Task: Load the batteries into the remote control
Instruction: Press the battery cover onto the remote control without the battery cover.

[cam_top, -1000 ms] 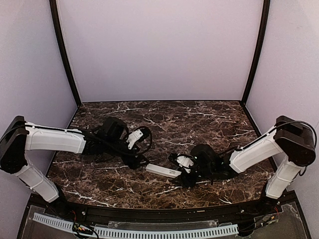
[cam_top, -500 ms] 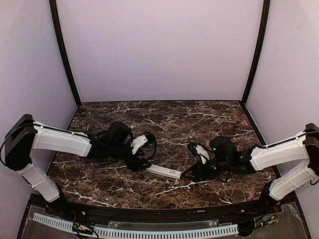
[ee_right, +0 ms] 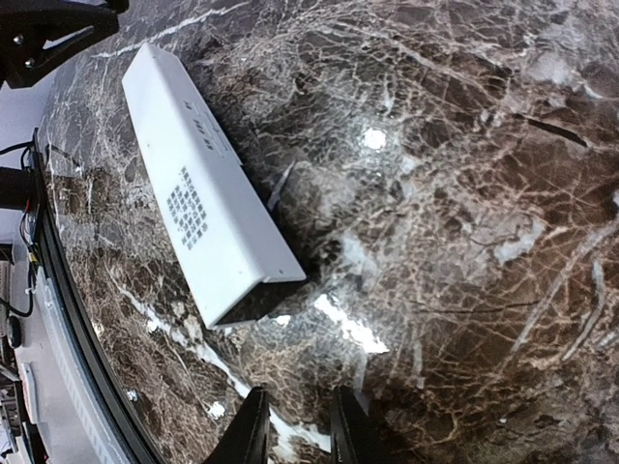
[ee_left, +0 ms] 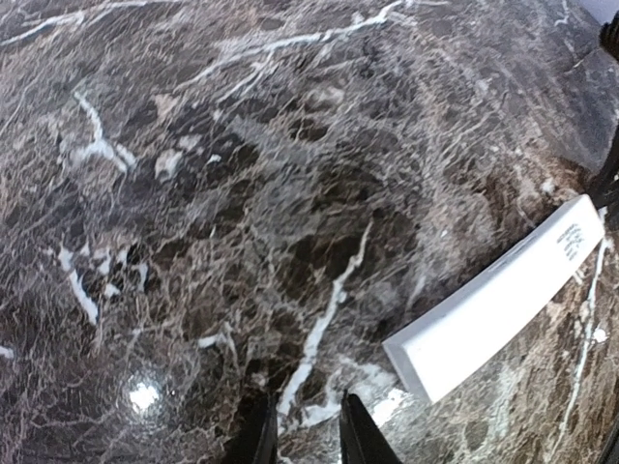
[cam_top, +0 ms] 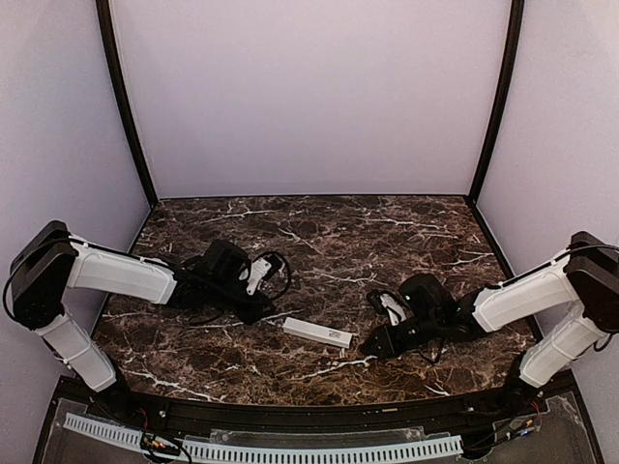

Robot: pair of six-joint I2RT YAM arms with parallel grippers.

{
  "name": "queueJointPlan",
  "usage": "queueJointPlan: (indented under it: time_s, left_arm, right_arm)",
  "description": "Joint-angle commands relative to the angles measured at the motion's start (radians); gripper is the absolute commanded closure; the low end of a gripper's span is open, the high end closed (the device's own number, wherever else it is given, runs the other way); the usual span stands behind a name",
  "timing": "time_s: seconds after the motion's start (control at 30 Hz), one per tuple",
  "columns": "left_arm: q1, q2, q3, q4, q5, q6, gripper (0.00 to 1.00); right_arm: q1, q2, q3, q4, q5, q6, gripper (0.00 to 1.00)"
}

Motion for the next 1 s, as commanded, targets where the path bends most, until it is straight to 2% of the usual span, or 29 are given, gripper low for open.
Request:
queueJointPlan:
  time_s: [0.0,0.17,0.37,0.97]
  left_arm:
    - [-0.016,0.017,0.028,-0.118,-0.105,-0.019,0.79]
    - [-0.066,0.064,0.083,-0.188,-0.195,0.006,0.83]
    - [-0.112,0.126,0.134,-0.224,-0.232,0.018,0.85]
    - [-0.159,0.196,0.208,-0.260,-0.209,0.069,0.87]
  right_arm:
    - [-0.005,0.049,0.020,-0.007,0.010,0.026,0.78]
    - [-0.005,0.083,0.032,-0.008,0.011,0.022,0.80]
    - [-0.005,0.101,0.035,-0.012,0.020,0.020,0.81]
    - [-0.005,0.179,0.081,0.001,0.008,-0.016,0.88]
